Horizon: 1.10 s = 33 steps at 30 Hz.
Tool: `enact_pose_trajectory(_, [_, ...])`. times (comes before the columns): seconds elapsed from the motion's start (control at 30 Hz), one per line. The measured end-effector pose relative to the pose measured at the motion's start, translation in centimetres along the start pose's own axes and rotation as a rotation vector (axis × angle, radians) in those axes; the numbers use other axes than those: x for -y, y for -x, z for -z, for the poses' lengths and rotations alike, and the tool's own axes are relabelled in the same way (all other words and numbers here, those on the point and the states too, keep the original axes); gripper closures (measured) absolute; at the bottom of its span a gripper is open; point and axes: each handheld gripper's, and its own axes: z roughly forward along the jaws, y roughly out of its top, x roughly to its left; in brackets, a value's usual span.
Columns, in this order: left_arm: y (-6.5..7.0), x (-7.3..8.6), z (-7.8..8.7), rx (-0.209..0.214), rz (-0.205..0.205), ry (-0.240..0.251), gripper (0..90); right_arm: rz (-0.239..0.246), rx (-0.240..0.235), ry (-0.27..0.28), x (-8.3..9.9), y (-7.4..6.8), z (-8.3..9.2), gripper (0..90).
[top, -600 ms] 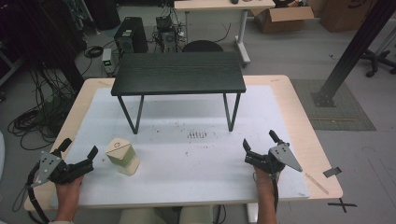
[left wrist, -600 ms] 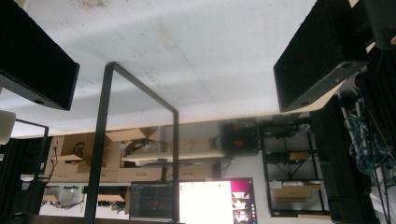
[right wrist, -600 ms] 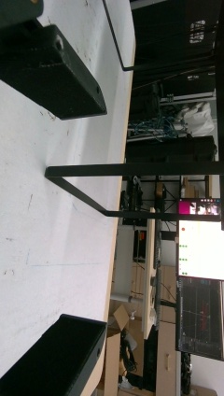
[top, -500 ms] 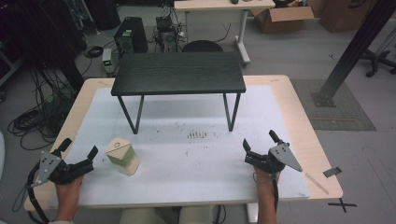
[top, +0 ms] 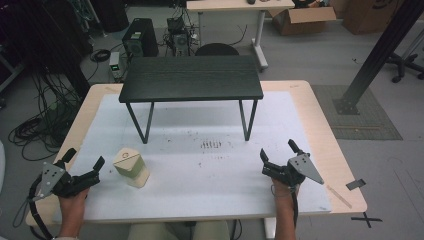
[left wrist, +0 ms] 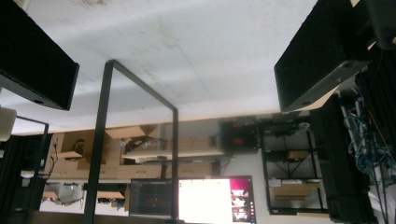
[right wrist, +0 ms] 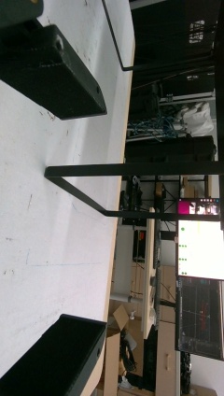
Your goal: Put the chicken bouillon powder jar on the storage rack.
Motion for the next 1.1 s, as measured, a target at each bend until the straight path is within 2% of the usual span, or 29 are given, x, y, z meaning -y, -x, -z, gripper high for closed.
enact_pose_trajectory(0.17, [-0.3, -0.2, 0.6, -0.017, 0.048, 0.017, 0.2, -0.001, 0.000, -0.001, 0.0, 0.0, 0.0, 0.0])
enact_pose_trajectory(0.3, [0.0, -0.7, 1.2, -0.015, 0.049, 0.031, 0.2, -0.001, 0.000, -0.002, 0.0, 0.0, 0.0, 0.0])
enact_pose_trajectory(0.5, [1.2, -2.0, 2.4, -0.005, 0.052, 0.042, 0.2, 0.003, 0.000, -0.002, 0.0, 0.0, 0.0, 0.0])
enact_pose_trajectory(0.67, [2.4, -2.9, 3.0, 0.038, 0.077, 0.044, 0.2, 0.002, 0.000, -0.002, 0.0, 0.0, 0.0, 0.0])
enact_pose_trajectory(0.8, [3.3, -3.2, 3.2, 0.051, 0.096, 0.029, 0.2, 0.002, 0.000, -0.001, 0.0, 0.0, 0.0, 0.0])
enact_pose_trajectory(0.93, [4.2, -3.5, 3.2, 0.077, 0.098, 0.014, 0.2, 0.002, 0.000, -0.002, 0.0, 0.0, 0.0, 0.0])
enact_pose_trajectory(1.1, [5.4, -3.4, 3.2, 0.093, 0.079, -0.003, 0.3, 0.003, 0.000, -0.002, 0.0, 0.0, 0.0, 0.0])
